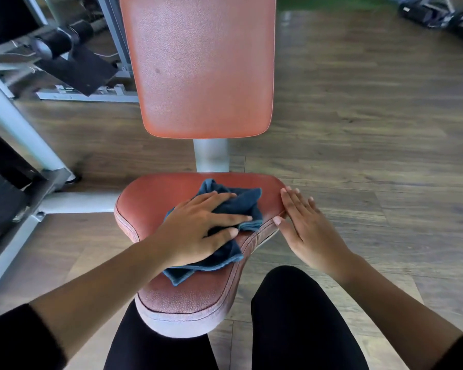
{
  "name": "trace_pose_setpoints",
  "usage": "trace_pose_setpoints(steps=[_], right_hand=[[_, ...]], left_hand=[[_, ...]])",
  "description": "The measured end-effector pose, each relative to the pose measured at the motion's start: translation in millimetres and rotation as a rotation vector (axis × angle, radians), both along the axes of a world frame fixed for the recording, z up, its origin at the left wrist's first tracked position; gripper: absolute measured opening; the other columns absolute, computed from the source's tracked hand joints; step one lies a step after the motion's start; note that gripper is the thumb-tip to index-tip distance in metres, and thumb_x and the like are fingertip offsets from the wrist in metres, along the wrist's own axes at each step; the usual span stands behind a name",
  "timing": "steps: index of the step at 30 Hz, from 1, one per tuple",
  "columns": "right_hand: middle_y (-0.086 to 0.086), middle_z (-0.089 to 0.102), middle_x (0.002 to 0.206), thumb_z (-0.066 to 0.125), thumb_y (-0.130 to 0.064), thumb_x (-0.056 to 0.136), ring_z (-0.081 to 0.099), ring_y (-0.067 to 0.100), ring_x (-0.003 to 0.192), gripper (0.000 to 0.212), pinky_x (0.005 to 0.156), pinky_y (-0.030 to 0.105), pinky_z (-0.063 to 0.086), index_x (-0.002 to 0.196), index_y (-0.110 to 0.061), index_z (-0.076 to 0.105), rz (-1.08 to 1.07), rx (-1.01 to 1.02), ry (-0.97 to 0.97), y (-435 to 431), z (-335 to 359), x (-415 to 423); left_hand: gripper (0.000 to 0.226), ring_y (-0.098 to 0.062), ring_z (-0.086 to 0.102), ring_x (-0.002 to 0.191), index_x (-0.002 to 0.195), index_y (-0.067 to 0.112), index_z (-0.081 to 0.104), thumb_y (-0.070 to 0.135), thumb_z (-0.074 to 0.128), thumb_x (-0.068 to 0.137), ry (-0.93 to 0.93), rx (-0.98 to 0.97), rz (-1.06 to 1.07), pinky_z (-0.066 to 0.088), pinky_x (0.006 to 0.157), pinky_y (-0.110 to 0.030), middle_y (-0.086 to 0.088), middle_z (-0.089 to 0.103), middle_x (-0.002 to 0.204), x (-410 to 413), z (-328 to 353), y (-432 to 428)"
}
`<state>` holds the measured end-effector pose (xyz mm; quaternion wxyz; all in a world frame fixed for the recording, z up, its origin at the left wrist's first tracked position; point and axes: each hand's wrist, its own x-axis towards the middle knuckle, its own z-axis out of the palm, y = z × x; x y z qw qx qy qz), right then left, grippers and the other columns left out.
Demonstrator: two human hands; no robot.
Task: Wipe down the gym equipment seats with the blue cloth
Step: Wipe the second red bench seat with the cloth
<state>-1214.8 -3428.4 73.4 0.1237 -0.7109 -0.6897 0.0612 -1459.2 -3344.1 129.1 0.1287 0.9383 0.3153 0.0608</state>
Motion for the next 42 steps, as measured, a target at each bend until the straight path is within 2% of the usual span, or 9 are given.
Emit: trace_pose_setpoints(steps=[4,7,11,18,22,27,33,37,42], right_hand=[[0.007,0.007,0.160,-0.002,-0.064,0.088,-0.001,0.015,0.148,0.085,0.118,0.030,-0.006,0.152,-0.008,0.005,-0.008,-0.002,-0.028,-3,0,2],[0.007,0.006,0.160,-0.003,-0.065,0.086,-0.002,0.016,0.148,0.087,0.117,0.028,-0.007,0.151,-0.007,0.003,-0.027,-0.023,-0.034,-5,-1,2],[0.007,0.003,0.160,-0.005,-0.065,0.084,-0.004,0.016,0.148,0.089,0.118,0.029,-0.008,0.152,-0.007,0.000,-0.040,-0.054,-0.040,-7,-2,1],[0.003,0.001,0.161,-0.004,-0.060,0.088,-0.007,0.009,0.146,0.081,0.119,0.027,-0.006,0.153,-0.012,0.000,-0.098,0.002,0.125,-2,11,-12],[0.008,0.003,0.161,0.005,-0.053,0.096,-0.004,0.017,0.148,0.071,0.119,0.031,-0.006,0.152,-0.009,0.001,-0.064,0.012,0.103,31,29,-39],[0.009,0.002,0.161,0.014,-0.046,0.102,-0.003,0.020,0.148,0.064,0.120,0.036,-0.004,0.153,-0.009,0.002,0.014,-0.119,0.030,74,33,-72],[0.007,0.004,0.161,0.021,-0.045,0.101,-0.002,0.019,0.148,0.064,0.120,0.037,-0.004,0.153,-0.009,0.007,0.020,-0.200,0.006,83,31,-71],[0.005,0.004,0.161,0.023,-0.044,0.101,-0.002,0.017,0.148,0.063,0.119,0.037,-0.004,0.153,-0.011,0.011,0.024,-0.208,0.019,82,32,-71],[0.005,0.005,0.161,0.022,-0.035,0.102,-0.001,0.015,0.148,0.058,0.119,0.035,-0.004,0.153,-0.011,0.011,0.036,-0.204,0.021,80,35,-68]], left_hand=[[0.054,-0.012,0.028,0.139,0.128,0.058,0.044,0.068,0.018,0.082,0.039,0.006,0.043,0.029,0.107,-0.038,0.014,0.029,0.152,17,0,19],[0.040,-0.016,0.024,0.141,0.133,0.055,0.041,0.057,0.032,0.094,0.101,0.018,0.092,0.029,0.109,-0.041,0.012,0.025,0.154,55,-10,45],[0.037,-0.019,0.022,0.141,0.134,0.055,0.040,0.052,0.034,0.097,0.106,0.002,0.145,0.026,0.109,-0.045,0.009,0.024,0.155,89,-15,56],[0.034,-0.012,0.022,0.141,0.129,0.048,0.052,0.047,0.043,0.096,0.032,-0.044,0.003,0.021,0.112,-0.037,0.014,0.023,0.155,48,-8,45],[0.035,-0.013,0.025,0.140,0.130,0.047,0.051,0.045,0.045,0.096,0.009,-0.023,0.169,0.025,0.110,-0.034,0.015,0.029,0.152,24,-11,60],[0.033,-0.015,0.032,0.136,0.125,0.049,0.054,0.048,0.047,0.093,-0.002,-0.023,0.530,0.034,0.105,-0.034,0.020,0.034,0.148,-26,-14,82],[0.033,-0.022,0.030,0.135,0.126,0.045,0.056,0.043,0.049,0.094,-0.113,-0.005,0.811,0.030,0.109,-0.039,0.007,0.036,0.149,-64,-19,71],[0.030,-0.021,0.032,0.133,0.119,0.048,0.060,0.048,0.048,0.092,-0.159,0.037,0.699,0.025,0.109,-0.034,0.006,0.042,0.145,-52,-17,34],[0.055,-0.016,0.035,0.132,0.116,0.057,0.056,0.068,0.025,0.072,-0.180,-0.015,0.497,0.034,0.106,-0.040,0.015,0.043,0.143,-38,-10,13]])
